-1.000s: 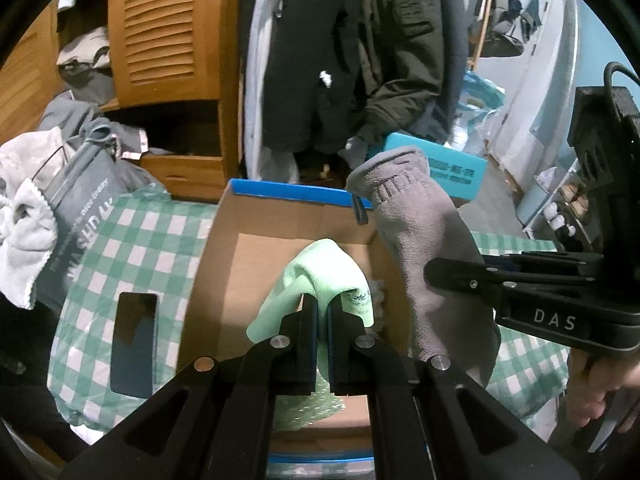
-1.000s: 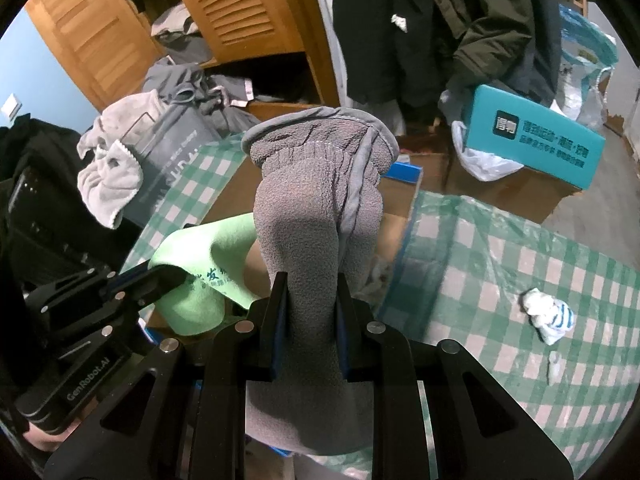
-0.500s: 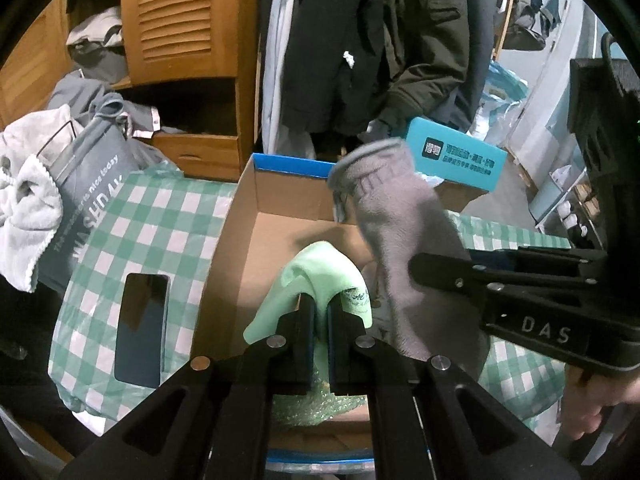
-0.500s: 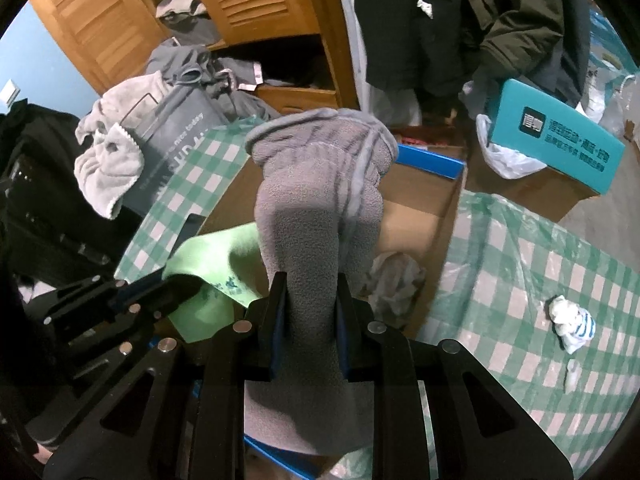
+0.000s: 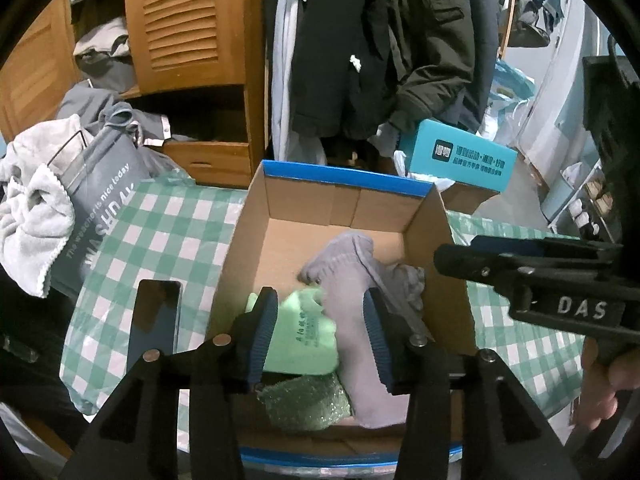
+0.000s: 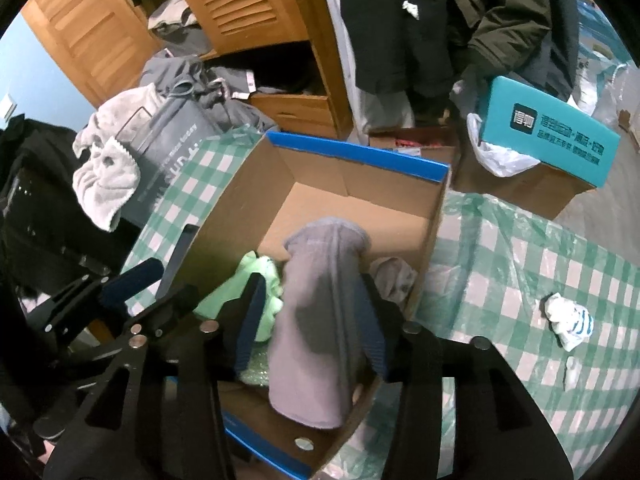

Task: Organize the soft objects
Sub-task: 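Open the left tool over the shoebox while the right tool releases the mitten, then withdraw both tools from the shoebox back over the table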

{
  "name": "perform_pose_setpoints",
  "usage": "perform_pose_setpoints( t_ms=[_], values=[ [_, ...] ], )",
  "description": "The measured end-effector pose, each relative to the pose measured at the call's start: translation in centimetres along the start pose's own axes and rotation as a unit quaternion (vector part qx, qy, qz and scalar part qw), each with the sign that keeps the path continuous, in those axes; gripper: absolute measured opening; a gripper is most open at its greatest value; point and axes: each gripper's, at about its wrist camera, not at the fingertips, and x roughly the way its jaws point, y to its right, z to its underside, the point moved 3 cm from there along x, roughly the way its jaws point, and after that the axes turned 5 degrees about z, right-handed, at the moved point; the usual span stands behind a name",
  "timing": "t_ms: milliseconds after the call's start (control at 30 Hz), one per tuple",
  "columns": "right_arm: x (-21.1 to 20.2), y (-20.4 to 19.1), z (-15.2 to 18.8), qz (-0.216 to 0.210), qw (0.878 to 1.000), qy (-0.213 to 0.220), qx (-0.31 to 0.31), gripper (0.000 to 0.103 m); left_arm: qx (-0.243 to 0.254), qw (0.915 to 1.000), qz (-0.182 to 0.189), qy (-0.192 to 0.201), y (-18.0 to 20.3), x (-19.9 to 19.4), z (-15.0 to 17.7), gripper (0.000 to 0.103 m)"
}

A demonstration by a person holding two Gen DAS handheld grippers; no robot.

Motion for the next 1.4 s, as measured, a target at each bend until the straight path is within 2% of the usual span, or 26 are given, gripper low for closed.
perform_pose_setpoints(
  t_ms=[133,233,800,967,1400],
  values=[
    [-0.5,0.6,0.2,0.008,1.0,0.004,0.002,0.053,0.005,1.0,0.0,-0.007,0.4,0.3,0.1,0.049],
    [-0.7,1.2,0.6,0.019,1.0,0.004,0.003,0.054,0.009,0.9999,-0.001,-0.007,0.9,0.3,0.1,0.057],
    [-2.6,5.0,2.5,0.035,0.999,0.01,0.022,0.056,0.046,0.9988,0.013,-0.007,4.7,0.4,0.2,0.06],
    [-3.1,6.5,3.1,0.038,0.999,0.012,0.031,0.059,0.065,0.9977,0.017,-0.008,6.5,0.5,0.2,0.061],
    [-4.9,10.6,4.8,0.048,0.997,0.02,0.061,0.059,0.111,0.9933,0.025,-0.017,10.8,1.1,0.6,0.062]
  ],
)
